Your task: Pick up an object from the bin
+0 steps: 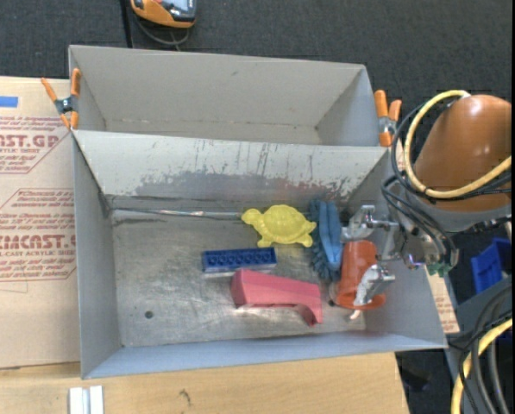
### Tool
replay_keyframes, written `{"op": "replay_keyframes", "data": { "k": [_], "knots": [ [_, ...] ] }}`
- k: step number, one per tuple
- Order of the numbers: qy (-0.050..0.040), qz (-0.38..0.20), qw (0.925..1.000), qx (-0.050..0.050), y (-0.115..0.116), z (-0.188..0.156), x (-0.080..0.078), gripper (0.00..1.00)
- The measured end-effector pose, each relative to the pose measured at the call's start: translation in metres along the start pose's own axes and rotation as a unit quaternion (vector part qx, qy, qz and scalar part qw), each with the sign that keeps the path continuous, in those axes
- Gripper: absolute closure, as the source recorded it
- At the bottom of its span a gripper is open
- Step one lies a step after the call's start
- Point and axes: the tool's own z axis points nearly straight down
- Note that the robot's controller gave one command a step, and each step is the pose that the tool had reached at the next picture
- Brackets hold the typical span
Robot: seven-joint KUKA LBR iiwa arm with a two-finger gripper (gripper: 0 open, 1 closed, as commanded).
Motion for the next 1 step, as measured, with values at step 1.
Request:
{"op": "replay_keyframes", "data": {
  "k": [1],
  "knots": [
    [0.0000, 0.000, 1.0000, 0.000, 0.0000, 0.0000, 0.0000, 0.00]
  ]
}}
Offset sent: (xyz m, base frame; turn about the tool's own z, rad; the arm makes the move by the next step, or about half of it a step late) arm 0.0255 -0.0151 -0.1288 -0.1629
